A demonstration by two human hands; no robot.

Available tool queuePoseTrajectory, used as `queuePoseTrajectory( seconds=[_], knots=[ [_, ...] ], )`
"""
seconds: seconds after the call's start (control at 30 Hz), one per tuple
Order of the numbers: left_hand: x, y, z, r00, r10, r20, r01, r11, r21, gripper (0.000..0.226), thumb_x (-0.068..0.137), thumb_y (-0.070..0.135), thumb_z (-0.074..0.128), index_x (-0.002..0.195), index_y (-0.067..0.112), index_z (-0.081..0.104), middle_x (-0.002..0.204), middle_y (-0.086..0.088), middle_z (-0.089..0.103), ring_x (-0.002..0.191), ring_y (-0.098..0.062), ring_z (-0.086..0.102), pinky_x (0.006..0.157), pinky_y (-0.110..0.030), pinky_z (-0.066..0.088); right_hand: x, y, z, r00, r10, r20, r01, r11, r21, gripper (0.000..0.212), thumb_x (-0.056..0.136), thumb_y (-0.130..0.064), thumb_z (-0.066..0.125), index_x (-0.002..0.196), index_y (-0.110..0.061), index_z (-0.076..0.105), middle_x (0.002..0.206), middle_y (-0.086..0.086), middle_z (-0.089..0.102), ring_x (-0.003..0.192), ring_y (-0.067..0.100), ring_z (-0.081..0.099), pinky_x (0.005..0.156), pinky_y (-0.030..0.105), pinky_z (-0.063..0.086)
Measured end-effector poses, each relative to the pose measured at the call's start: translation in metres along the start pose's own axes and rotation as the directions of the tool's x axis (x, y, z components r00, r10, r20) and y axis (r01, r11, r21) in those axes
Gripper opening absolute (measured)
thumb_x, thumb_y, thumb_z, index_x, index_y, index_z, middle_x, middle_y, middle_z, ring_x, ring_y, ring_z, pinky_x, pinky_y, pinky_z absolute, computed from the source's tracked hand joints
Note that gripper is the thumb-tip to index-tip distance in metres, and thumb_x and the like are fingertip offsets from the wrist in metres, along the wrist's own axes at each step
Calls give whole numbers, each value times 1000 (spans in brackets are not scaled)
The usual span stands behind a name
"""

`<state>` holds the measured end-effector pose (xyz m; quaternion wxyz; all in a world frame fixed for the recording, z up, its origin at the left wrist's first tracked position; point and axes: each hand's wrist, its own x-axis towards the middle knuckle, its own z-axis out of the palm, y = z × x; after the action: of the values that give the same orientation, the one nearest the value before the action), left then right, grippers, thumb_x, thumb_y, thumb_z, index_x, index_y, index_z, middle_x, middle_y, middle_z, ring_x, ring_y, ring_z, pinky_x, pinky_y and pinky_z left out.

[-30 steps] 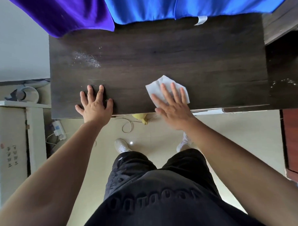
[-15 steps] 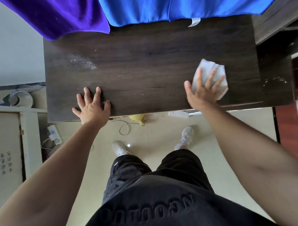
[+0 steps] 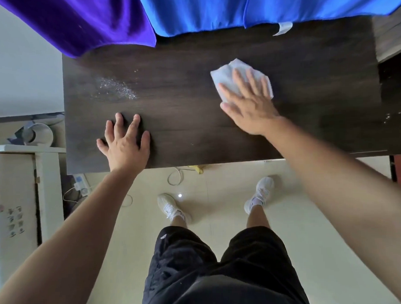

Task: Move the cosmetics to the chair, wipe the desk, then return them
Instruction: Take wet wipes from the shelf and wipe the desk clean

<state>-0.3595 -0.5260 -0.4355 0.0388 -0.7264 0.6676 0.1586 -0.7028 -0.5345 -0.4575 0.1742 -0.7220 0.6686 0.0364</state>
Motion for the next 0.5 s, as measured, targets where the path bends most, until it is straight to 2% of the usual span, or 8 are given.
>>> queuePoseTrajectory(
  seconds=[0.07,0.13,0.2,0.23,0.3,0.37,0.43,0.5],
  knots=[
    [1,-2,3,1000,-2,2,2,1000,2,53,98,53,38,149,42,28,164,0,10,150,-28,3,114,-65,6,28,37,-14,973,230,3,-230,973,-9,66,95,-70,9,156,-48,0,168,1,-15,153,33,-16,119,57,-9],
    [1,-3,6,1000,5,2,-5,1000,12,53,98,55,35,149,43,25,165,1,7,151,-27,2,114,-66,5,52,54,-24,925,381,11,-381,925,-4,72,89,-75,2,155,-47,-7,167,3,-18,152,34,-19,117,60,-11],
    [3,-4,7,1000,10,8,-11,1000,20,54,99,56,32,150,44,23,165,2,5,151,-26,0,114,-66,4,72,40,-26,859,511,5,-511,858,43,77,86,-75,-2,156,-44,-9,167,6,-18,152,35,-19,118,62,-11],
    [4,-4,6,1000,7,6,-7,1000,21,54,99,57,33,150,44,23,165,3,5,151,-26,0,114,-66,5,78,22,-25,849,529,-7,-527,847,64,77,87,-74,-1,157,-41,-8,167,7,-18,152,36,-19,118,63,-10],
    [7,-4,4,1000,11,10,-11,1000,15,54,98,57,34,150,43,25,165,3,7,151,-25,2,113,-66,7,77,-24,-16,907,421,-30,-418,906,69,74,94,-68,6,159,-37,-3,167,9,-15,152,38,-17,118,62,-10],
    [8,-6,2,1000,22,17,-22,1000,19,55,97,59,35,149,43,26,165,2,9,151,-25,3,113,-66,9,57,-72,-1,981,192,-36,-191,981,37,69,99,-63,17,160,-34,5,168,9,-10,153,38,-13,119,60,-8],
    [9,-7,1,999,31,21,-32,999,27,55,97,60,35,148,44,27,164,3,9,151,-25,4,113,-66,9,21,-108,16,1000,-6,-18,6,1000,-10,67,101,-61,21,161,-34,8,168,8,-7,153,37,-10,121,59,-5],
    [8,-7,0,999,31,20,-32,999,30,55,96,60,35,148,44,27,164,3,10,150,-24,4,113,-65,10,-20,-128,31,987,-158,23,159,986,-53,64,102,-59,17,161,-35,6,169,6,-6,154,35,-9,122,57,-2]
  ],
)
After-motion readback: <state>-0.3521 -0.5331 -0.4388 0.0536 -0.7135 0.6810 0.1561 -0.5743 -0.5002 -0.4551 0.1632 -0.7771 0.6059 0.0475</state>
